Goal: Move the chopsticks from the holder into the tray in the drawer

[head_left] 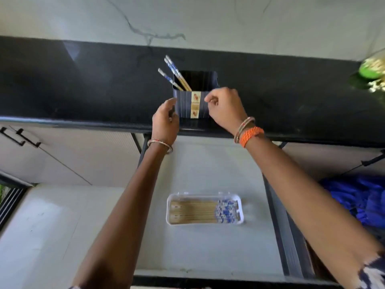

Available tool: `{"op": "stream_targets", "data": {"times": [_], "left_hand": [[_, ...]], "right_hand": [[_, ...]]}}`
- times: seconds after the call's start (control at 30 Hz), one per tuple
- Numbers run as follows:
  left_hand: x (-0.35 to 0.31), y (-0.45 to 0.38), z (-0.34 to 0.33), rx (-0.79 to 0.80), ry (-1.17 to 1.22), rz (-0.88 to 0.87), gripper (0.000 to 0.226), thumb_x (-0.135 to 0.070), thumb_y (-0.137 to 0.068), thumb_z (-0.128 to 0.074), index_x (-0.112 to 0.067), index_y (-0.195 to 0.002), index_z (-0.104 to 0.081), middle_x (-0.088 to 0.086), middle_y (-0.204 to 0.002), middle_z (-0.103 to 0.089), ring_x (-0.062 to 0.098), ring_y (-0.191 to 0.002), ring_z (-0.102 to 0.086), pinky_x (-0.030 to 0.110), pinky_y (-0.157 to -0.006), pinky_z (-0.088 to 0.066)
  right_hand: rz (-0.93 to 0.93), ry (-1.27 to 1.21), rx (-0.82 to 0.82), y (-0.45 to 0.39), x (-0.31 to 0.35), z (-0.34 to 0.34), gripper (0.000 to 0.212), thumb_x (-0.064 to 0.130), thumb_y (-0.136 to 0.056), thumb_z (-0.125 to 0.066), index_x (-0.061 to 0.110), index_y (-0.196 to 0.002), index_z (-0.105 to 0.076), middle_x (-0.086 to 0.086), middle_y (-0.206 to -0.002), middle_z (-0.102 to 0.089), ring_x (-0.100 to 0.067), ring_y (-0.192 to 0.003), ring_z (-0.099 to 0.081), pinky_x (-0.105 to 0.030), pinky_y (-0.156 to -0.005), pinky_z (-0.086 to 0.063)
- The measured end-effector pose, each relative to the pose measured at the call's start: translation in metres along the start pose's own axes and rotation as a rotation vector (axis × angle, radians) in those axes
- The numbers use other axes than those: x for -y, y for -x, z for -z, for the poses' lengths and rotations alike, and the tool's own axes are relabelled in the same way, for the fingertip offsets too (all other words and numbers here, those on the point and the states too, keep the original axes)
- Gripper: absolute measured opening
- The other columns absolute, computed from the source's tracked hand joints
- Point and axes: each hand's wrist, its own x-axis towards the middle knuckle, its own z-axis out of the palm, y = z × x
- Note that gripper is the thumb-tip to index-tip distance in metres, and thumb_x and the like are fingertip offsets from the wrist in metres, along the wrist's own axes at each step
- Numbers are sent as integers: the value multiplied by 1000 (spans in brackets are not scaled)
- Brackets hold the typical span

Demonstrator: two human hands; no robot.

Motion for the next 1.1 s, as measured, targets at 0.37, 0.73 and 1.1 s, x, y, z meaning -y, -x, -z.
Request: {"op": "stream_targets", "data": {"times": [0.37, 0.73, 1.1], "left_hand": [[19, -68, -15, 109, -440, -267, 43, -3, -81, -38, -16, -116, -58, 4, -124, -61, 22, -118, -53, 38, -79, -53], [31, -70, -19, 102, -370, -253, 47, -1, -84, -38, -18, -124, -55, 5, -133, -55, 20, -128, -46, 36, -92, -50], [19, -68, -14, 125, -326, -217, 45, 2, -85, -37, -14, -122, -57, 7, -133, -56, 26, -119, -55, 36, -91, -51]], "right_hand": [[-188, 84, 339, -141, 10, -78, 29, 2, -84, -52, 11, -57, -49, -4, -62, -47, -20, -59, -45, -25, -56, -40], [-218, 43, 217, -160, -11, -110, 47, 3, -82, -65, 18, -45, -40, -2, -60, -51, -23, -60, -54, -24, -47, -38], [-127, 167, 281, -159, -3, -105, 18, 12, -87, -62, 3, -102, -66, -19, -112, -64, -37, -97, -66, -37, -78, -54]]}}
